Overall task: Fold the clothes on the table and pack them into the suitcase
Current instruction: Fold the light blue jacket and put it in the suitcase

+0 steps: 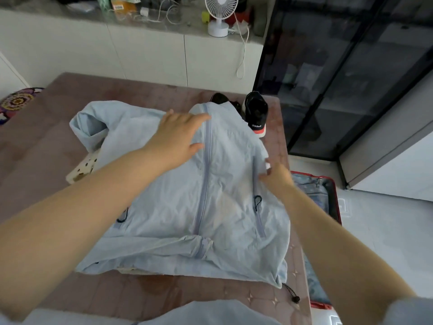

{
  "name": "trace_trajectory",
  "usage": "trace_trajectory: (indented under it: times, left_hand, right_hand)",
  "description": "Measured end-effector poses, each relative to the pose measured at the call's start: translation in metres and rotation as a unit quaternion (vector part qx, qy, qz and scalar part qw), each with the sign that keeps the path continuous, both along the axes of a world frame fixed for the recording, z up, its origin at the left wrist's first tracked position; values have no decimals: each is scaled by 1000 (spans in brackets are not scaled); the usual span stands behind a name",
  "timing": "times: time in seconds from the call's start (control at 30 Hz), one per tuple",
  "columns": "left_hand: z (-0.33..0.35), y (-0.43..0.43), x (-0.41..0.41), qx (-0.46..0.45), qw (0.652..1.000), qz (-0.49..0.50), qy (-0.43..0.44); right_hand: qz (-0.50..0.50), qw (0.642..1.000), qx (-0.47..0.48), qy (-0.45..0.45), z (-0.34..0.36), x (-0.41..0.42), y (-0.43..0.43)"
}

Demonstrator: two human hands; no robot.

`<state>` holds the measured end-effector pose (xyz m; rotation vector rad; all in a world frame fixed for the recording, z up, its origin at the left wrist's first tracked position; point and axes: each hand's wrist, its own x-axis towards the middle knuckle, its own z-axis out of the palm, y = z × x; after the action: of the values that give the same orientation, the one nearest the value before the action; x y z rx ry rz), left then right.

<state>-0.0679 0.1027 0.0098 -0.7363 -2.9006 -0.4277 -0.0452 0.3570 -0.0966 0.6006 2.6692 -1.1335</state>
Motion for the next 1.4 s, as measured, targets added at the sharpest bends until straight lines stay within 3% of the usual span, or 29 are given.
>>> trace_trajectory:
  times: [0.1, 0.2, 0.3, 0.4, 0.47, 0.53, 0.63, 0.73, 0.8, 0.93, 1.03, 1.1, 1.23, 1.33, 1.4]
  left_hand:
    - [-2, 26, -18, -23, 999, -26, 18]
    - [-4, 45, -37, -32, 998, -54, 31]
    - [-17, 51, -47, -120, 992, -47, -1]
    - [-45, 39, -52, -200, 978, -4, -63]
    - [-63, 23, -53, -206, 974, 25, -86]
    - [-75, 8, -51, -202, 974, 34, -95]
    - [-82, -1, -45, -178, 980, 17, -86]
    - [-78, 4, -31, -146, 986, -3, -83]
    - [-74, 8, -22, -140, 987, -30, -78]
    - [-64, 2, -11, -126, 989, -61, -52]
    - [-57, -6, -18, -67, 996, -58, 18]
    - [-54, -7, -29, -49, 996, -39, 61]
    - [-48, 8, -57, -30, 998, 11, 62]
    - [-48, 26, -79, -18, 997, 36, 64]
    - [-49, 40, -89, -30, 997, 38, 53]
  right_hand:
    - [129, 976, 125, 122, 5, 24, -58]
    - [257, 912, 159, 276, 1, 58, -114]
    - [363, 863, 191, 294, -15, 84, -140]
    - [409, 857, 149, 275, -18, 97, -134]
    - [367, 884, 81, 278, -6, 95, -119]
    - [224, 930, 47, 286, 7, 78, -93]
    - [37, 981, 12, 191, 16, 34, -42]
    - [5, 998, 67, 22, 6, -4, -11]
    - [20, 998, 55, -30, -5, -13, -5]
    - [-12, 992, 65, 109, 13, 0, 8]
    - [-70, 970, 6, 233, 55, 32, 27]
    - [-99, 957, -47, 267, 71, 61, 34]
    - [-110, 979, -40, 167, 36, 120, 20]
    - [-17, 998, 60, -10, -12, 156, 3]
    - [36, 985, 97, -136, -31, 177, 1]
